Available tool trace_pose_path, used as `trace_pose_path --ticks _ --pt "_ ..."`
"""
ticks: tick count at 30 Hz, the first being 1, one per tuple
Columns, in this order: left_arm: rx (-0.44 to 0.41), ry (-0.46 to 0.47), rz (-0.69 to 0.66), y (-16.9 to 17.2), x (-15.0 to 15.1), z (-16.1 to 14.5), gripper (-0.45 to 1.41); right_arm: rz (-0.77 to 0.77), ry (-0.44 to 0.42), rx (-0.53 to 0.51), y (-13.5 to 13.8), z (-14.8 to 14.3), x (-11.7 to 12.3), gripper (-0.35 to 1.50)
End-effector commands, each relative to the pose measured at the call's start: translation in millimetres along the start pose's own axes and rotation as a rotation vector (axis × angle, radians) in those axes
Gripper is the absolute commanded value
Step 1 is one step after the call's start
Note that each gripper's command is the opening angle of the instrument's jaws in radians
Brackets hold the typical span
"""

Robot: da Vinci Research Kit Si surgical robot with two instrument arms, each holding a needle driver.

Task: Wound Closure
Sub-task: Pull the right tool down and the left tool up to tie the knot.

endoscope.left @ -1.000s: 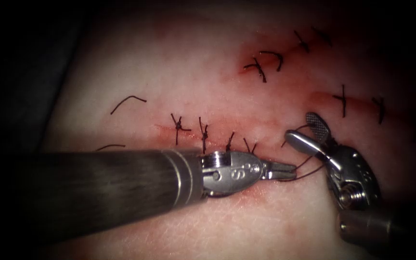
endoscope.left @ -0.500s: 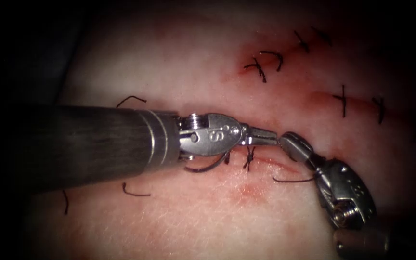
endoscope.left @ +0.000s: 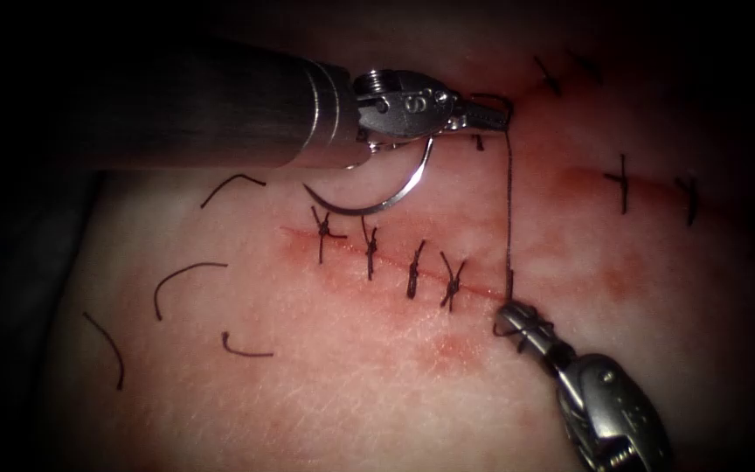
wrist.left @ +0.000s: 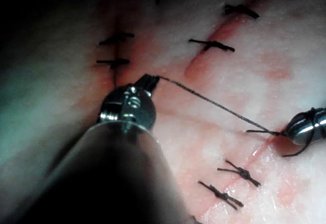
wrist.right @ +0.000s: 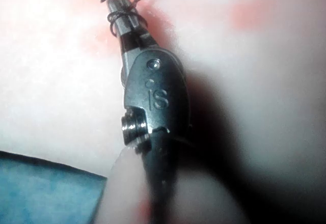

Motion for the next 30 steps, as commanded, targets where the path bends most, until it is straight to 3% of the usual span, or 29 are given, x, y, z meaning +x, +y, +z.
trace_pose_path --ticks 1,7,13,21,30 --pt "0.012 0.027 -0.002 -0.9 0.1 0.8 -0.45 -0.006 -0.003 0.001 -0.8 0.0 -1.6 -0.35" --pt "0.069 0.093 -0.022 -2.8 0.5 1.9 -0.45 -0.022 -0.015 0.009 -1.7 0.1 -2.5 -0.35" --pt "0.274 0.205 -0.041 -3.9 -0.2 2.2 -0.45 -0.025 -0.018 0.010 -1.8 -0.2 -2.9 -0.35" --pt "0.368 0.221 -0.071 -9.2 -3.4 4.6 -0.45 -0.034 -0.027 0.012 -2.4 -1.2 -3.4 -0.35" --pt "0.395 0.233 -0.166 -15.5 -6.6 6.9 -0.45 -0.050 -0.028 0.015 -3.0 -2.1 -3.7 -0.35"
